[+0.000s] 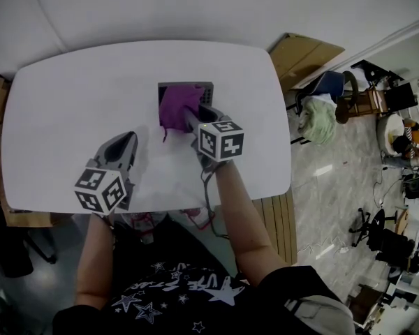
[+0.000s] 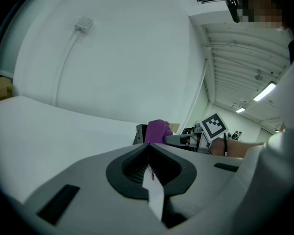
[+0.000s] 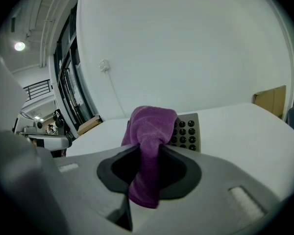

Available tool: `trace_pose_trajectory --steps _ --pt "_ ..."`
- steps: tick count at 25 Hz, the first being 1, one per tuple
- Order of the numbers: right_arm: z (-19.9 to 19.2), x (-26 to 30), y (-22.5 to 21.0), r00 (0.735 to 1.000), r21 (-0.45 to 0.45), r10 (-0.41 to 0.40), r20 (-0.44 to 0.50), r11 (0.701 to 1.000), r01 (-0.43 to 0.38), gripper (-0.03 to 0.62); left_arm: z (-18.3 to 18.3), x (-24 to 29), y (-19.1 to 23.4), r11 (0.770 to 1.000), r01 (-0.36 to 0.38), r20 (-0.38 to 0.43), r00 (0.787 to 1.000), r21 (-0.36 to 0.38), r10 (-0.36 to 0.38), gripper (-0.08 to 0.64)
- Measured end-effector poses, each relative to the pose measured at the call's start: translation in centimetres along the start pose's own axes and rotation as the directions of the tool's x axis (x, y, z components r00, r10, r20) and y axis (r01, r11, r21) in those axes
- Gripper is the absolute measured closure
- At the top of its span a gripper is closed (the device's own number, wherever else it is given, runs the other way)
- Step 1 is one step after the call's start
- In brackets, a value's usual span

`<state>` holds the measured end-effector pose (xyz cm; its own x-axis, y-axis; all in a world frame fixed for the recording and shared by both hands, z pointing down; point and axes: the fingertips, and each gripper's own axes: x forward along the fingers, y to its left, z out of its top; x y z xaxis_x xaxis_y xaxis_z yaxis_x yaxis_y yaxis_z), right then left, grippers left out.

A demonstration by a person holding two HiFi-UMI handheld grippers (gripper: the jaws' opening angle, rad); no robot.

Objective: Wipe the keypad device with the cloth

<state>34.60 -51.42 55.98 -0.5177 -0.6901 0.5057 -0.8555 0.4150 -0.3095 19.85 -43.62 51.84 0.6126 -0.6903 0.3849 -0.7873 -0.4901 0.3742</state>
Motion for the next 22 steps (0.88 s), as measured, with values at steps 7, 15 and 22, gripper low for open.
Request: trace_pose_trajectory --steps 7,15,22 --pt "-0.7 -1.5 -2.3 0.999 0.018 -0.048 0.004 0.999 0.048 0.494 -0.3 0.3 -0.9 1.0 0.022 0.005 1.0 -0.023 -0.021 0.551" --pt "-1.3 -4.0 -4.4 0.991 0.036 -0.135 0.007 0.99 0.135 0.494 -0.7 0.1 -2.5 0.998 0.066 -0.015 0.998 -0.008 -0.066 0.551" --pt "-2.0 -6.8 -7.0 0.979 0.083 -0.203 0.012 0.976 0.201 0.494 -1.2 0.4 -4.6 0.995 0.099 -0.028 0.995 0.006 -0.099 0.551"
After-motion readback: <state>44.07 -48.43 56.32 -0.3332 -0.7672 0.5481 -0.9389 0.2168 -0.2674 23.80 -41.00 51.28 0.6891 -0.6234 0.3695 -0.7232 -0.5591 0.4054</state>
